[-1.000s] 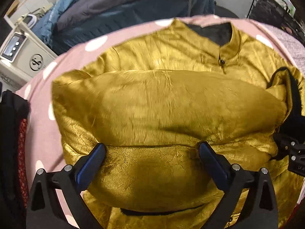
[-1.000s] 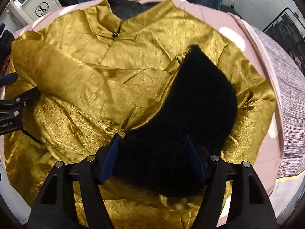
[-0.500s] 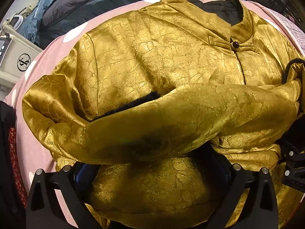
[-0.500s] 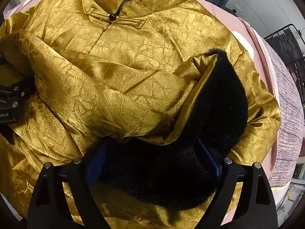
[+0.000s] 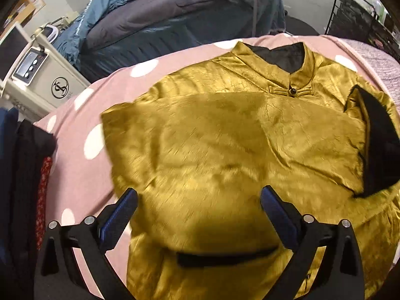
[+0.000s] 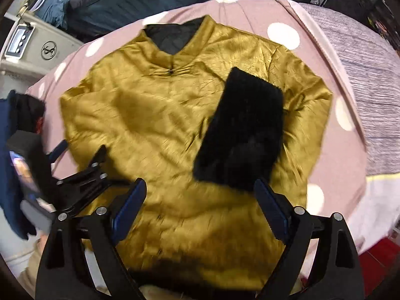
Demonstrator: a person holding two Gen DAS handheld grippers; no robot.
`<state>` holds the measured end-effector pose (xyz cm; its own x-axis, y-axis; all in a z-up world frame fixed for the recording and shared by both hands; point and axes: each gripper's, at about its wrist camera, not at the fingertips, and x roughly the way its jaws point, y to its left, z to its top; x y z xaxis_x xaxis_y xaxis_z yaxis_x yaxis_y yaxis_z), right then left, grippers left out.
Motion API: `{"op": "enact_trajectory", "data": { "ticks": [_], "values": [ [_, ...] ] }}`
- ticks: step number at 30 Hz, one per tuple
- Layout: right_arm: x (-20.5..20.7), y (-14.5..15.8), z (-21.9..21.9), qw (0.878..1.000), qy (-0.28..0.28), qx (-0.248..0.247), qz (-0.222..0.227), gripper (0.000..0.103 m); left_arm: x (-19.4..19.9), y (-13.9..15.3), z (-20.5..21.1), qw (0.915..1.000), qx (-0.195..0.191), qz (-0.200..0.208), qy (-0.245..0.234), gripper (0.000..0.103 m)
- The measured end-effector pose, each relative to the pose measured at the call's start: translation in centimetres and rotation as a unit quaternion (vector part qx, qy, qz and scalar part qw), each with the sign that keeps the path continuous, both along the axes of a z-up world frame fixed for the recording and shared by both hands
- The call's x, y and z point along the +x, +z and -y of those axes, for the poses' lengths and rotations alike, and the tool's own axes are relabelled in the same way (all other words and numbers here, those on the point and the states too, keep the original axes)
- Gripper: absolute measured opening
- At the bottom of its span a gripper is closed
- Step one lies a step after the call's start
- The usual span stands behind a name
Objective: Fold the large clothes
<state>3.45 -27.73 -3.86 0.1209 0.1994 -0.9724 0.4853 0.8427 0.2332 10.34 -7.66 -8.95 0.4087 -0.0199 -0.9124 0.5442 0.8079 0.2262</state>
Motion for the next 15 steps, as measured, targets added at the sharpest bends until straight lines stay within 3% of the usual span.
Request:
{"op": "enact_trajectory", "data": {
  "ticks": [4,6,10,13,15],
  "values": [
    [-2.5,10.6,-3.2,0.995,0.035,0.041,0.083,0.087,-1.9,1.9,-3.9,0.9997,-0.011,0.002,0.024,0.097],
    [-3.8,17.3,-5.1,0.983,0.054,0.097,0.146,0.087,-2.7,2.3,-6.3,0.9988,-0.015,0.002,0.047,0.097],
    [-7.3,27.1,-7.5,0.955,0.048,0.183,0.227,0.088,-3.3,1.3,-11.5,0.9941,0.0,-0.02,0.106,0.097],
    [-9.5,31.8,-10.3,0.936,0.07,0.217,0.269,0.096,-4.3,-0.2,-15.7,0.9866,0.022,-0.045,0.155,0.097],
    [-10.7,33.2,-12.0,0.934,0.079,0.217,0.273,0.096,-5.0,-0.7,-17.9,0.9819,0.025,-0.056,0.179,0.097]
  ]
}}
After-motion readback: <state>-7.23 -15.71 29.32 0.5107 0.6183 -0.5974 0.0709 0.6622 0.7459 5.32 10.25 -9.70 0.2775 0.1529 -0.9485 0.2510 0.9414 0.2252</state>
